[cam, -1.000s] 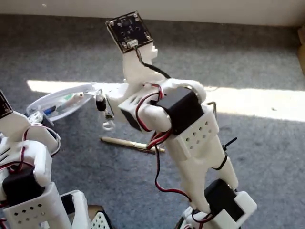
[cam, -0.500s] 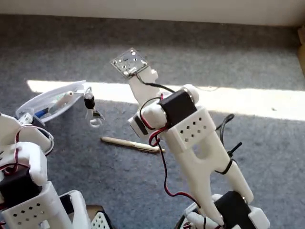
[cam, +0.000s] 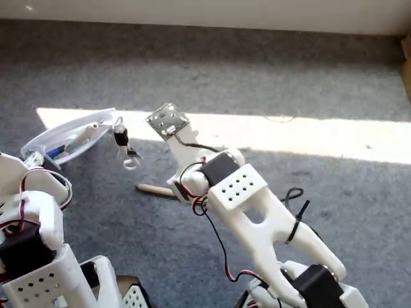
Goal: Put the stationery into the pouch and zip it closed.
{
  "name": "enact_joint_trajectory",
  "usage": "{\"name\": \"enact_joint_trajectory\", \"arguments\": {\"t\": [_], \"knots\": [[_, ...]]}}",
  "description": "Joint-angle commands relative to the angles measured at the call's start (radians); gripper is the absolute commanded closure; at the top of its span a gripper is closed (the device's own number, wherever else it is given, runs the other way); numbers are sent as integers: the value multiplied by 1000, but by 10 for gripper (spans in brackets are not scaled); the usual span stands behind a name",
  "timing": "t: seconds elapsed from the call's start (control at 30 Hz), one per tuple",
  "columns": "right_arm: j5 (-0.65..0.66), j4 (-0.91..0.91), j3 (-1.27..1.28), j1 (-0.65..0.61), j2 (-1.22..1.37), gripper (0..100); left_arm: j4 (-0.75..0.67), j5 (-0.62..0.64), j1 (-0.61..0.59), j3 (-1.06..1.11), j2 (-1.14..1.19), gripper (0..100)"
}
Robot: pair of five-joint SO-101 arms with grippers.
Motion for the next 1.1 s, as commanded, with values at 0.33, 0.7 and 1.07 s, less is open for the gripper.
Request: {"name": "enact_joint_trajectory", "arguments": {"t": [0.33, 0.7, 1.07], "knots": [[61, -193, 5, -71, 236, 773, -34, 8, -15, -15, -15, 993], [61, -245, -1, -74, 374, 774, -34, 8, -15, -15, -15, 993], [64, -262, 5, -85, 414, 779, -34, 6, -15, -15, -15, 993]]}}
